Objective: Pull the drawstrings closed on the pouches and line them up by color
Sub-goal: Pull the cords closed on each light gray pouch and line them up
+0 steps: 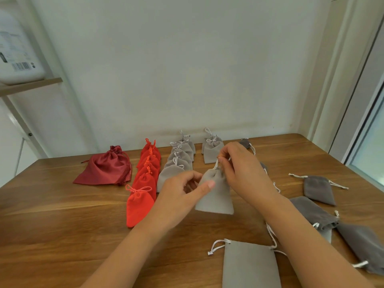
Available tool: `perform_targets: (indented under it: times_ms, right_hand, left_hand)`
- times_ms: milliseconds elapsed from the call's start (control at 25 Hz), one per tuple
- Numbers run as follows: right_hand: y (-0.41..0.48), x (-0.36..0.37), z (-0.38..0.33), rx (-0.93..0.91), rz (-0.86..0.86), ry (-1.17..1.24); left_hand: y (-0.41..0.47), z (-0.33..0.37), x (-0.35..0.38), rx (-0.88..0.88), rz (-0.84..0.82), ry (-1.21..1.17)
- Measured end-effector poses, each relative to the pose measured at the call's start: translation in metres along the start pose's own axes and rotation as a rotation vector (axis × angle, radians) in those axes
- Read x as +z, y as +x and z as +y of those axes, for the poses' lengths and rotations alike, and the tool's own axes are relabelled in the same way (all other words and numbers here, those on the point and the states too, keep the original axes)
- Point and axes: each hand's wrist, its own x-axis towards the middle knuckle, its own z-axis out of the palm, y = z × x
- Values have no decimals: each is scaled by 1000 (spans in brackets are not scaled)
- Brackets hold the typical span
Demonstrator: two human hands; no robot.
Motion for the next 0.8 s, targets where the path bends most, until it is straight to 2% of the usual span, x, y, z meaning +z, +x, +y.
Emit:
perform_targets:
  times_ms: [120,160,240,320,360,520,640,800]
  right_hand:
    - [-1,-2,4,29,32,-26]
    - [-2,-2,9,87,72,-72]
    - [0,-6,28,314,100,-213]
    - [0,-12,52,533,-30,-329]
    - [-1,-13,62,584,-115,-358]
    - [-4,-7,76,609,-291,-397]
    - [-5,-3,80,634,-291,-389]
    - [-4,-2,83,625,-307,-406]
  left_hand:
    - [7,-6,7,9,21,160]
    - [12,-9,8,-28,34,195]
    - [27,-18,5,-126,44,248]
    - [48,-23,2,-177,56,337]
    - [59,-23,2,-189,71,347]
    - [105,-11,19,-229,119,238]
    - [131,-18,33,-255,86,260]
    - [142,-36,45,-268,49,417]
